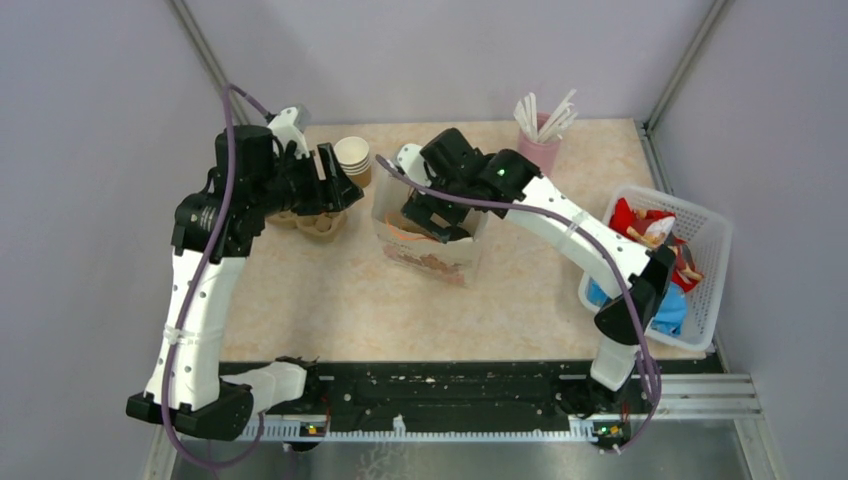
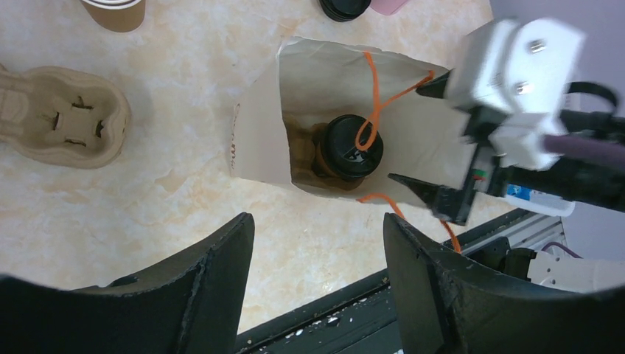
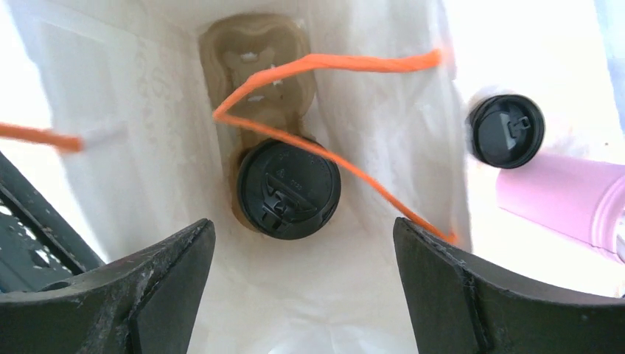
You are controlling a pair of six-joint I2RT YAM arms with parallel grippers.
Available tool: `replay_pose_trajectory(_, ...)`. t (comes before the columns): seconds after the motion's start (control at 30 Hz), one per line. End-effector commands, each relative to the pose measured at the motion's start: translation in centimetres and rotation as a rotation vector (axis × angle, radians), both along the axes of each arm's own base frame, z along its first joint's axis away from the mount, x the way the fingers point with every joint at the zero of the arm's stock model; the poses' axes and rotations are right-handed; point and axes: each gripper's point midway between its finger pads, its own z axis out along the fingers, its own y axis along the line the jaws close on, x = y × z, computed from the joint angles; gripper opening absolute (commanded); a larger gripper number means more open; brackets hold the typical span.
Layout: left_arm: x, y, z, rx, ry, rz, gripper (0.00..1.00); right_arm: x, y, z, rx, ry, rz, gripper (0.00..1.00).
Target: Pack the takeout coffee
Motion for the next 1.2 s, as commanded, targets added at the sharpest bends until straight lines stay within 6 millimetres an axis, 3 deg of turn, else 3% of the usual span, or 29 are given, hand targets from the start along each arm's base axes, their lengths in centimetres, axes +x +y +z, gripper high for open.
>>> replay_pose_trajectory(0.0,0.5,-0.2,0.8,-0.014,-0.035,-0.006,0.71,-0.9,-0.5,7.5,0.148,-0.075,-0.057,0.88)
replay_pose_trajectory(0.17,0.5,-0.3,0.5,-0.015,-0.029,-0.008,0.71,-1.9,-1.0,12.8,0.292,-0.124,-0.074,0.86)
replay_pose_trajectory(0.23,0.5,-0.3,0.4,-0.016,-0.026,-0.007,0.71,-1.3,-1.8,14.6,0.337,-0.182,-0.122,0.86)
replay_pose_trajectory(0.3,0.5,-0.4,0.5,-0.018,-0.024,-0.011,0.71,0.4,-3.1,16.2,0.393,-0.241,-0.220,0.83)
replay_pose_trajectory(0.47,0.5,-0.4,0.5,-0.019,-0.022,-0.015,0.72,8.3,-10.3,18.0,0.564,-0.372,-0.618,0.80)
replay_pose_trajectory(0.63,0.1,-0.4,0.5,-0.010,-0.015,-0.024,0.73,15.6,-16.9,16.0,0.681,-0.370,-0.898,0.79)
replay_pose_trajectory(0.77,-0.2,-0.6,0.0,-0.017,0.001,-0.037,0.74,20.3,-19.6,12.9,0.686,-0.350,-0.947,0.75)
replay_pose_trajectory(0.9,-0.2,-0.5,-0.5,-0.018,0.013,-0.025,0.73,23.5,-20.1,9.2,0.669,-0.272,-0.924,0.53)
replay_pose_trajectory(1.17,0.2,-0.3,-0.5,-0.011,0.029,-0.003,0.72,26.7,-19.3,4.8,0.585,-0.225,-0.886,0.41)
